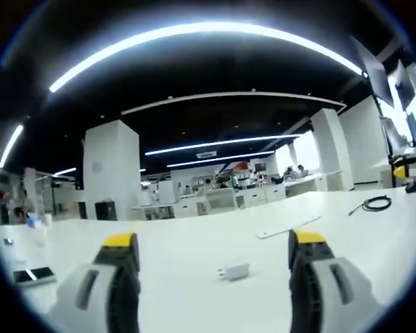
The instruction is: Plug the desk Type‑C cable into the charger adapter.
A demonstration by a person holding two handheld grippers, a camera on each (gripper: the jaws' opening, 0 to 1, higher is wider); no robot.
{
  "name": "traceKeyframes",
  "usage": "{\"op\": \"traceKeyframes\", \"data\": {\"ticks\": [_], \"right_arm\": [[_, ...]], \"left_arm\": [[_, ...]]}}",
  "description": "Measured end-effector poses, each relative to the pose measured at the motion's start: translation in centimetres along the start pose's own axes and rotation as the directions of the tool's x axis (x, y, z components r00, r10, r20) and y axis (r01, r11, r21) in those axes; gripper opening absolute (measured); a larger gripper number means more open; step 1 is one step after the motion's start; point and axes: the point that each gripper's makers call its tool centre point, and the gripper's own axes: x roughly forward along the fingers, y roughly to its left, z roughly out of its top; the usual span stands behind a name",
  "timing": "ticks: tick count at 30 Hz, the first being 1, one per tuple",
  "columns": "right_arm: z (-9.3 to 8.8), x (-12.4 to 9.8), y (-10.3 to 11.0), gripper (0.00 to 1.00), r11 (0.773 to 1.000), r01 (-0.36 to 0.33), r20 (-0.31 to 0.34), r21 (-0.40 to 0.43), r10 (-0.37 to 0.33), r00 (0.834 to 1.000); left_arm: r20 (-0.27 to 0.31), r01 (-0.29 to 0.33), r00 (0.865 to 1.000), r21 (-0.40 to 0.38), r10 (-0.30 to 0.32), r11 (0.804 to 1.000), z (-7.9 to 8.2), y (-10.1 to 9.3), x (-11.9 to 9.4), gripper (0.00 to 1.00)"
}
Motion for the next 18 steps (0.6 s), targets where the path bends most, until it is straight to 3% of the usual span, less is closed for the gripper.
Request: {"op": "traceKeyframes", "data": {"ticks": [11, 18], "right_arm": [[-0.1, -0.1, 0.5, 0.33, 1.0, -0.008, -0.002, 0.002, 0.008, 1.0], [0.2, -0.1, 0.7, 0.33, 1.0, -0.016, 0.013, 0.007, 0.016, 1.0]], "left_arm": [[-0.026, 0.056, 0.998, 0.032, -0.055, 0.998, 1.4, -1.1, 0.9, 0.89], [-0.061, 0.09, 0.994, 0.058, -0.086, 0.994, 2.2, -0.8, 1.4, 0.9]]}}
